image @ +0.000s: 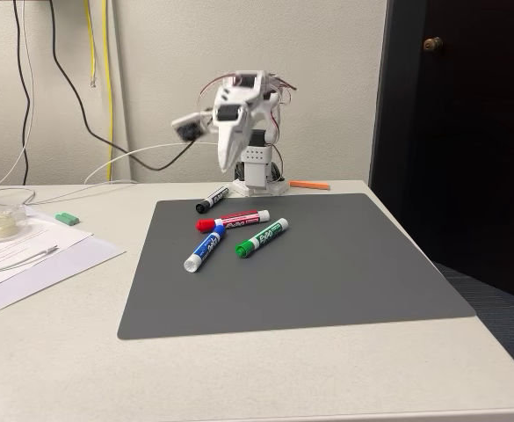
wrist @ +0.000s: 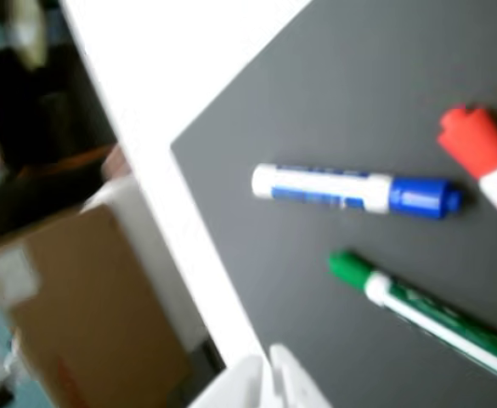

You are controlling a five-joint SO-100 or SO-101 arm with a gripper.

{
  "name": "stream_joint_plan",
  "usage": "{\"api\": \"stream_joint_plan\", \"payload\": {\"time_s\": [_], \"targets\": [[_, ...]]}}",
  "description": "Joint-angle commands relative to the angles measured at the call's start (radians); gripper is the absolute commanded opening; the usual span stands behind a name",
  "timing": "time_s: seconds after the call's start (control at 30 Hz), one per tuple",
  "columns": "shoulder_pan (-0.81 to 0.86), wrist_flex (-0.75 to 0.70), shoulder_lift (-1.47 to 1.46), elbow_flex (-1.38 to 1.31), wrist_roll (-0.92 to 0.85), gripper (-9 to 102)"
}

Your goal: Pick up the black marker.

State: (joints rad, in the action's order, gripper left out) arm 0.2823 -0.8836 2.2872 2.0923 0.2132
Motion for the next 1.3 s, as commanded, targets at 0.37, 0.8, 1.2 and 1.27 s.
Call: {"api": "stream_joint_plan", "payload": {"time_s": [0.37, 0.8, 1.2, 1.27], "targets": [[0.183, -0.005, -0.137, -0.153, 0.285, 0], [0.262, 0.112, 0.319, 0.314, 0.308, 1], [0.314, 0.035, 0.229, 0.347, 0.399, 1], [0.316, 0.014, 0.221, 0.347, 0.413, 1]]}}
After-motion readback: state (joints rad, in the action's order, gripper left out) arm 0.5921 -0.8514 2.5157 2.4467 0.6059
